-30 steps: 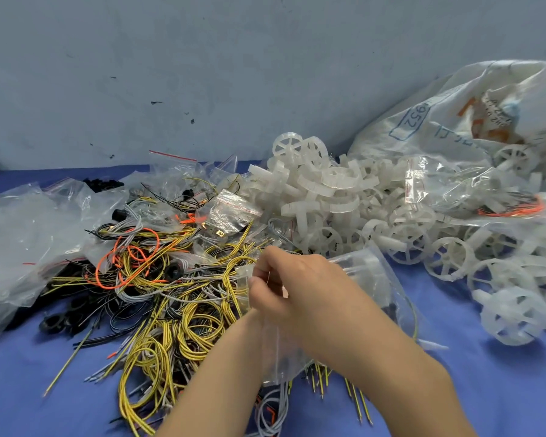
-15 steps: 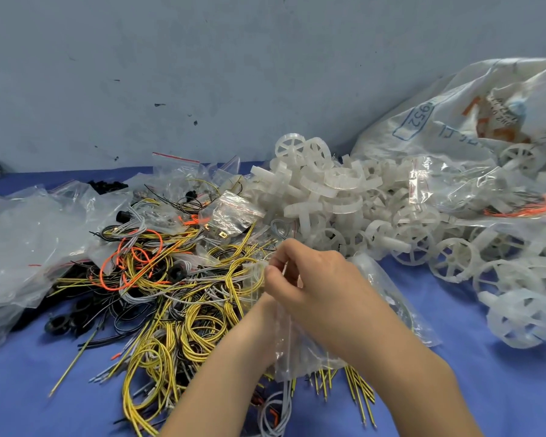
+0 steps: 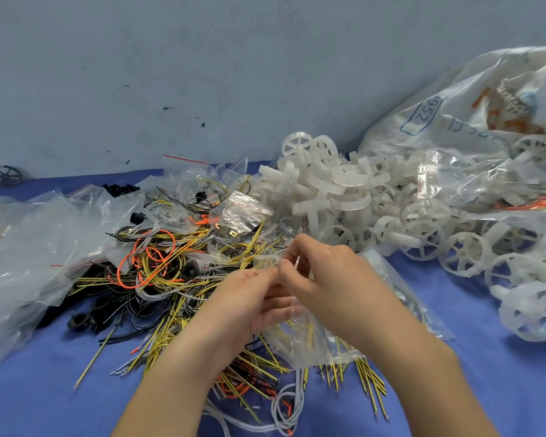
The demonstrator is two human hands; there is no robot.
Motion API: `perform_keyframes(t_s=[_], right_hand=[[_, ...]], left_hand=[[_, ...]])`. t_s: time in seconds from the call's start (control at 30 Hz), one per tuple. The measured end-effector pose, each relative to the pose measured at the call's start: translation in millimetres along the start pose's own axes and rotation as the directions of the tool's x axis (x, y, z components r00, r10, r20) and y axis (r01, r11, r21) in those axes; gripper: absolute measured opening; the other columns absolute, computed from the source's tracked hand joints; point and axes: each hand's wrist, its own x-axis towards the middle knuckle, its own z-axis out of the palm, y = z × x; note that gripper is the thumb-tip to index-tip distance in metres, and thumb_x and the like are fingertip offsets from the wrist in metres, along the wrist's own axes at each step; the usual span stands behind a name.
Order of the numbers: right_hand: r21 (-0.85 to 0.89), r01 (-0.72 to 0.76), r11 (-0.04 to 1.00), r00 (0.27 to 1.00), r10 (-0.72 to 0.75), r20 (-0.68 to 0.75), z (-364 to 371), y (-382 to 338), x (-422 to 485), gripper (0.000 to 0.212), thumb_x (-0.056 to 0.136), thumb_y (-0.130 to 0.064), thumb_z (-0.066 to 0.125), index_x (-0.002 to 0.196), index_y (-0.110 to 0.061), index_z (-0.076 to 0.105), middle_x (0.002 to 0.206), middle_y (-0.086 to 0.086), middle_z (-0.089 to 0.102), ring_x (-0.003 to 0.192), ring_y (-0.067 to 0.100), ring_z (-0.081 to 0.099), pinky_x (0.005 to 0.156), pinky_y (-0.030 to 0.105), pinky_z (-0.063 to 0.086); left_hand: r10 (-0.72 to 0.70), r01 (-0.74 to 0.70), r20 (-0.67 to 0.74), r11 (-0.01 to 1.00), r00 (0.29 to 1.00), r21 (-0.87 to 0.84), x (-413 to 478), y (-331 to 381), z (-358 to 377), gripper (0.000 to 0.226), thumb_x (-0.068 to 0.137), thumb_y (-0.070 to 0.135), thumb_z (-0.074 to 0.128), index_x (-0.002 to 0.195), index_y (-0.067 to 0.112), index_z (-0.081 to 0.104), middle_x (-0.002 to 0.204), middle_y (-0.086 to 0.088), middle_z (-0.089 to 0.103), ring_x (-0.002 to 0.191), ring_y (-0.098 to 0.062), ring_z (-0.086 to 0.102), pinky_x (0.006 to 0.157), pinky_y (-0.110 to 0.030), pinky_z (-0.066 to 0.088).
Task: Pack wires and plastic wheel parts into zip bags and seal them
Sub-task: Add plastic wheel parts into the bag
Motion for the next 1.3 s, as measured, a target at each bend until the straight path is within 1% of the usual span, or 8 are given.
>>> perform_keyframes(t_s=[0.13,0.23,0.33,0.63,0.77,0.9,1.17,1.3], right_hand=[[-0.008,0.005,1.000,1.000,-0.005,0.007,6.0,1.2,0.0,0.018,0.093,-0.047,0.043,0.086,-0.031,0.049,0.064,-0.011,0.054,0.062,0.009,0.051,0.056,0.033,0.038],[0.004,-0.017,1.000,0.998,0.016,0.062,10.6,5.4,1.0,0.018,0.095,-0.042,0.043,0.084,-0.029,0.049,0.063,-0.008,0.056,0.061,0.012,0.052,0.056,0.035,0.042],[-0.054,-0.047,0.997,0.989,0.054,0.138,13.4,12.4,-0.5,0.021,0.097,-0.042,0.041,0.087,-0.025,0.050,0.073,-0.005,0.059,0.069,0.017,0.055,0.061,0.036,0.045],[-0.086,-0.078,0.993,0.949,0.101,0.300,15.4,27.0,2.9,0.025,0.099,-0.039,0.038,0.096,-0.019,0.053,0.090,0.002,0.063,0.082,0.024,0.058,0.072,0.040,0.050],[-0.092,-0.102,0.991,0.923,0.129,0.363,18.5,32.7,6.6,0.027,0.098,-0.039,0.039,0.092,-0.018,0.053,0.083,0.004,0.057,0.075,0.023,0.054,0.060,0.035,0.040],[-0.086,-0.099,0.991,0.915,0.125,0.384,17.9,33.9,9.3,0.027,0.099,-0.038,0.041,0.079,-0.021,0.044,0.075,0.000,0.051,0.065,0.015,0.047,0.053,0.033,0.034],[-0.040,-0.110,0.993,0.889,0.116,0.442,15.0,27.9,2.8,0.023,0.097,-0.036,0.044,0.093,-0.015,0.052,0.089,0.006,0.058,0.079,0.023,0.055,0.061,0.034,0.043],[0.000,-0.115,0.993,0.924,0.107,0.366,9.4,24.0,2.8,0.022,0.097,-0.035,0.042,0.102,-0.016,0.052,0.096,0.007,0.059,0.087,0.028,0.057,0.074,0.042,0.051]], left_hand=[[0.204,-0.159,-0.134,0.945,0.970,0.285,4.1,-3.6,-22.7,0.034,0.099,0.029,0.050,0.082,0.010,0.072,0.069,-0.005,0.073,0.055,-0.016,0.067,0.049,-0.030,0.054],[0.529,-0.242,-0.250,0.693,0.811,0.679,7.4,-10.4,-37.5,0.039,0.097,0.044,0.042,0.073,0.030,0.068,0.064,0.011,0.069,0.050,-0.009,0.063,0.053,-0.031,0.050],[0.586,-0.241,-0.280,0.654,0.761,0.717,12.6,-14.9,-38.6,0.041,0.097,0.046,0.040,0.071,0.029,0.067,0.064,0.012,0.067,0.053,-0.006,0.059,0.056,-0.036,0.050],[0.706,-0.247,-0.004,0.252,0.708,0.936,58.2,21.3,4.5,0.038,0.099,0.029,0.038,0.063,0.021,0.045,0.056,0.004,0.051,0.052,-0.012,0.047,0.045,-0.028,0.024],[0.400,-0.187,0.021,0.381,0.916,0.905,119.1,26.2,41.1,0.033,0.095,0.022,0.040,0.074,0.003,0.058,0.084,-0.022,0.065,0.067,-0.031,0.057,0.054,-0.030,0.038],[0.176,-0.061,-0.040,0.533,0.984,0.844,152.1,19.8,61.9,0.042,0.097,0.030,0.043,0.116,-0.004,0.060,0.105,-0.022,0.067,0.088,-0.034,0.067,0.084,-0.040,0.056],[0.230,-0.038,-0.125,0.594,0.965,0.803,161.7,17.5,64.8,0.043,0.098,0.033,0.045,0.114,-0.003,0.061,0.112,-0.021,0.066,0.094,-0.036,0.066,0.080,-0.038,0.053],[0.338,-0.205,-0.051,0.677,0.940,0.707,127.6,29.2,48.8,0.037,0.099,0.033,0.044,0.090,0.004,0.066,0.088,-0.006,0.073,0.060,-0.016,0.060,0.063,-0.033,0.052]])
